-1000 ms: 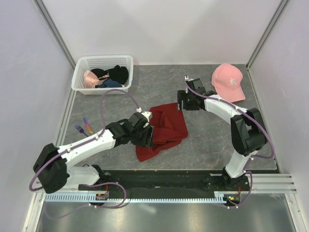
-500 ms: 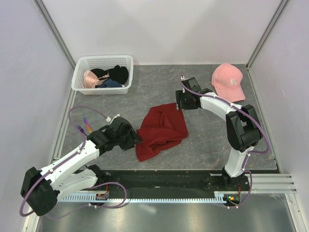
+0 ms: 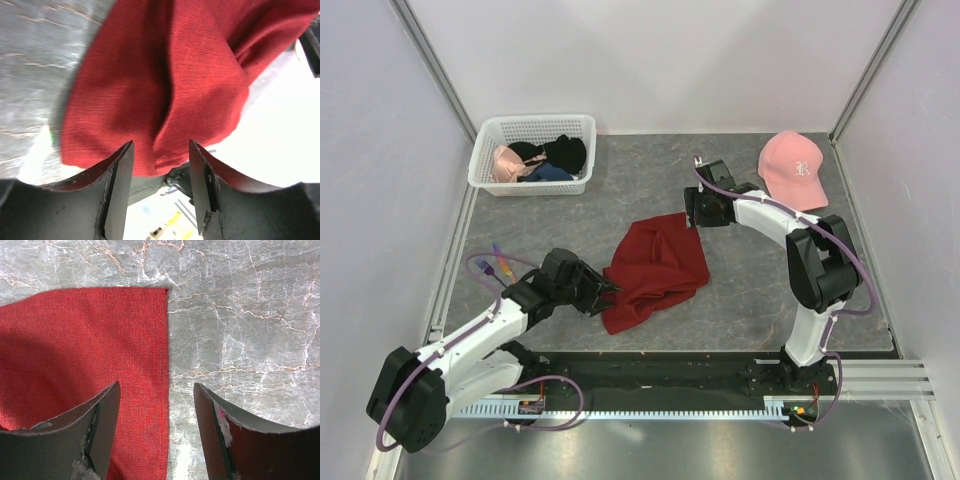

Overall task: Fold the napkin into a case and place the utensils inside
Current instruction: Pick up the crumpled napkin from the center of the board.

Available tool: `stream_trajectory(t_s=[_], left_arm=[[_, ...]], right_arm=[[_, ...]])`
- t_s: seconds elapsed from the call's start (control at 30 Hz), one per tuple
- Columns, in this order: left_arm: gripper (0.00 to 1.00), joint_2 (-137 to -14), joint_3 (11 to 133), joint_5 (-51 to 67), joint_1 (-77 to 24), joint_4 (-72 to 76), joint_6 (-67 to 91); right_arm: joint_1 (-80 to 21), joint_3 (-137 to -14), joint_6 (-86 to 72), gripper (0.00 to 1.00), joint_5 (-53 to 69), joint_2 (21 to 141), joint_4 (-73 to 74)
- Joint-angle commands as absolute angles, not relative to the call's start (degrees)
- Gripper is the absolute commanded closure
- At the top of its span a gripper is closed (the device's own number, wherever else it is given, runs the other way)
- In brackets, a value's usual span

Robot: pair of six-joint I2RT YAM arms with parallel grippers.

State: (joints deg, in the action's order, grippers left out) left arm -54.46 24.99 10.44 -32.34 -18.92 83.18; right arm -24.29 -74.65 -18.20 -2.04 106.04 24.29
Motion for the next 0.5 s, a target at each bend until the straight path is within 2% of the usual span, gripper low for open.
stream_trajectory(t_s=[0.0, 0.1, 0.2, 0.33, 0.47], left_arm=[[0.47, -56.07, 24.00, 14.58, -32.26, -9.94, 87.98], [0.54, -56.95, 23.38, 15.90, -32.52, -7.65, 88.50], [0.66, -56.34, 23.64, 15.82, -32.87, -7.47, 87.10], [0.92, -53.00, 21.54, 14.68, -32.96, -7.47, 86.57], [0.98, -51.50, 20.65, 13.89, -32.96, -6.77, 85.52]], right_arm=[[-24.52, -76.90, -18.02, 0.32, -3.51, 107.75, 23.91], [-24.43, -77.96, -18.28, 0.33, -4.13, 109.15, 23.99], [-24.61, -79.19, -18.54, 0.34, -5.62, 110.47, 23.47], [-25.14, -82.43, -17.76, 0.35, -7.29, 113.81, 23.91], [-25.75, -84.90, -16.79, 0.36, -10.81, 116.54, 23.91]])
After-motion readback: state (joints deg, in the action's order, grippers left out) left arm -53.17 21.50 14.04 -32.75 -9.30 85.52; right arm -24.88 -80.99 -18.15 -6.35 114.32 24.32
